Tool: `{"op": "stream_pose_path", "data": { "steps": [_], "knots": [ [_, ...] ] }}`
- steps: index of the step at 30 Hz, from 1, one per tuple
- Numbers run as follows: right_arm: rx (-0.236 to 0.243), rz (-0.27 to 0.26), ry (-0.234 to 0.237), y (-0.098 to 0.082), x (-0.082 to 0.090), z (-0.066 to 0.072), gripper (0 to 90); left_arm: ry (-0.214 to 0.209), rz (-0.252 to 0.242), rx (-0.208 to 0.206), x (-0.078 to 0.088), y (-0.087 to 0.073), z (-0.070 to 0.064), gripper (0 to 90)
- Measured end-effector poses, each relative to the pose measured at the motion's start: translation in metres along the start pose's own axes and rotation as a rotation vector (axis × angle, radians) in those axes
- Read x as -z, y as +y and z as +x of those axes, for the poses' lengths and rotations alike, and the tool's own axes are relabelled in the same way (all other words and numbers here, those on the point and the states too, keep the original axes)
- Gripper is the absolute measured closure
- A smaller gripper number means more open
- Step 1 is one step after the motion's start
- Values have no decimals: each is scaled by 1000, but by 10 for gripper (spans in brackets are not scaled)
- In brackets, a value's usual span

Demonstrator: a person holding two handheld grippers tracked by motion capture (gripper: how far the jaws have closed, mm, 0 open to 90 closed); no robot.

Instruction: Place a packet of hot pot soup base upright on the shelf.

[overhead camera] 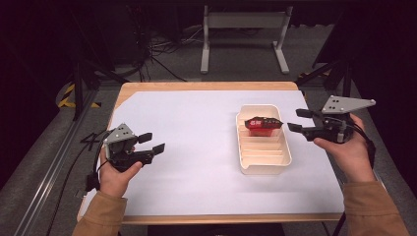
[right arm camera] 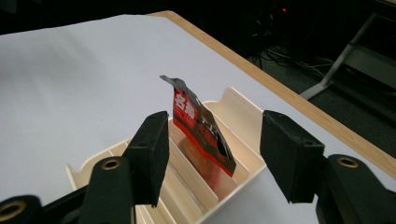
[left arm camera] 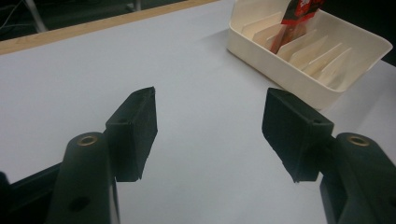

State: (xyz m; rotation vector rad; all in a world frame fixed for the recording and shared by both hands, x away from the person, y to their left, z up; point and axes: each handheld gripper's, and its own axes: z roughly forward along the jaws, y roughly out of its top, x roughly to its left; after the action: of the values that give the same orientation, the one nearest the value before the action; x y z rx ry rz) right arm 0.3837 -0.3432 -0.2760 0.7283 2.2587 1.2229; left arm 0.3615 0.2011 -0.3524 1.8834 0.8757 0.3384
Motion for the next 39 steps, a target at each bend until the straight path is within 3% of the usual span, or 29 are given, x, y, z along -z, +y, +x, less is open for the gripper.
{"op": "stream_pose_path", "data": {
  "steps": [9, 16, 32, 39],
  "knots": [
    [-53, -3, -29, -24, 15, -5, 406, 10, 7, -5, 1, -7, 1, 369],
    [-76, -5, -35, -46, 17, -4, 405, 20, -3, -12, 5, -20, 1, 368],
    [-144, -10, -25, -97, -3, 4, 395, 20, -15, -17, 3, -26, 3, 356],
    [-173, 16, -43, -118, -17, 9, 400, 22, -12, -27, 2, -28, 7, 355]
  ]
}}
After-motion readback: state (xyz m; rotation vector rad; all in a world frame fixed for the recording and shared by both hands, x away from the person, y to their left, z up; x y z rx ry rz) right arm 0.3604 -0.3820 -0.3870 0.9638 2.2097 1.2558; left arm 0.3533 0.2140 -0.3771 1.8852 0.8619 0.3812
